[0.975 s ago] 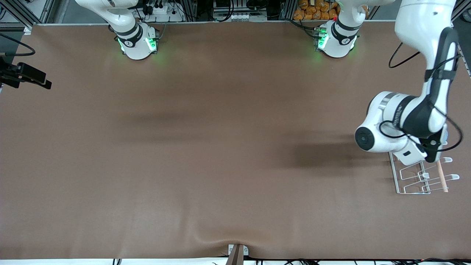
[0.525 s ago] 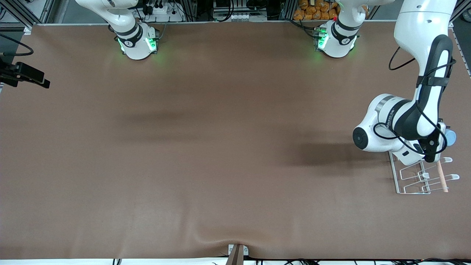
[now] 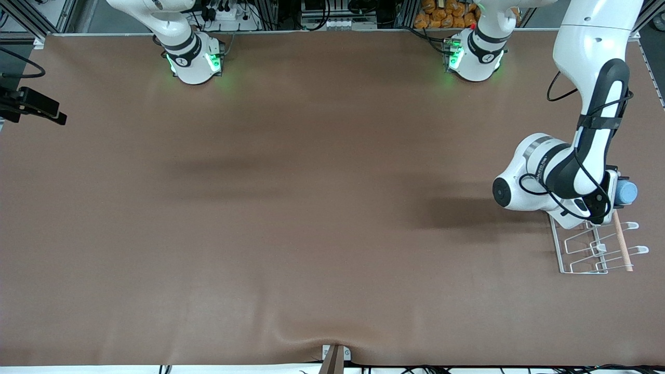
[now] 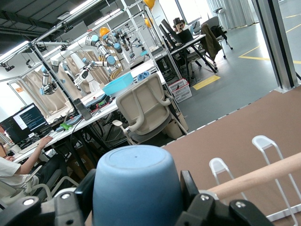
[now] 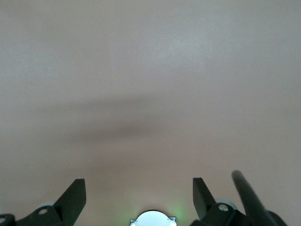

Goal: Transfer cup to left arm and place on rack
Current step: 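Lower the cup onto the wire rack with the left gripper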

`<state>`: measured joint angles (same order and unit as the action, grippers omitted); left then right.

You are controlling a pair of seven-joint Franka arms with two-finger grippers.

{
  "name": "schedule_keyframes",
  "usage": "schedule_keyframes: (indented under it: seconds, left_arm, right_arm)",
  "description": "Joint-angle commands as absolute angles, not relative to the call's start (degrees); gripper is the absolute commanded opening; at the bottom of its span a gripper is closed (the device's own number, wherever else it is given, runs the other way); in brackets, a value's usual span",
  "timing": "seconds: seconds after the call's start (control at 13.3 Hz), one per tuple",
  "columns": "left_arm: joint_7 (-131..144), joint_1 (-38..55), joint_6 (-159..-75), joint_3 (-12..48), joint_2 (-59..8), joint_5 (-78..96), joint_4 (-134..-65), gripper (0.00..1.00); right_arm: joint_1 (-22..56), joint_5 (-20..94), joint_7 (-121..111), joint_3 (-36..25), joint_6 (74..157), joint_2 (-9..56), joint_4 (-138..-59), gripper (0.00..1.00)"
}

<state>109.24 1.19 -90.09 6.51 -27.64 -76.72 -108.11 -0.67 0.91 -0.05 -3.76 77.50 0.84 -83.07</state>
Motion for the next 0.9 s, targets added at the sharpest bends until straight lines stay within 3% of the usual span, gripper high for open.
schedule_keyframes:
  seconds: [0.0,0.53,0.67,0.82]
  left_arm:
    - [111.96,-0.26,-90.53,6.77,-27.94,-81.19,-109.77,0.10]
    - [112.50,0.44,-90.44,6.94,-28.56,-81.12,-109.25,0.13]
    - [112.33,0.61,-90.35,6.94,-28.65,-81.04,-109.34,0.34]
    - [112.50,0.62,-90.35,6.94,-29.44,-81.04,-109.34,0.40]
  right_arm:
    - [-1.23,-0.17,-0.70,-2.90,77.96,-0.09,-83.41,1.00]
    - [-0.62,-0.62,-0.62,-2.81,79.01,-0.09,-83.41,1.00]
    - [-0.70,-0.62,-0.62,-2.81,79.01,0.09,-83.50,1.00]
    - [-0.70,-0.62,-0.62,-2.81,79.01,0.09,-83.50,1.00]
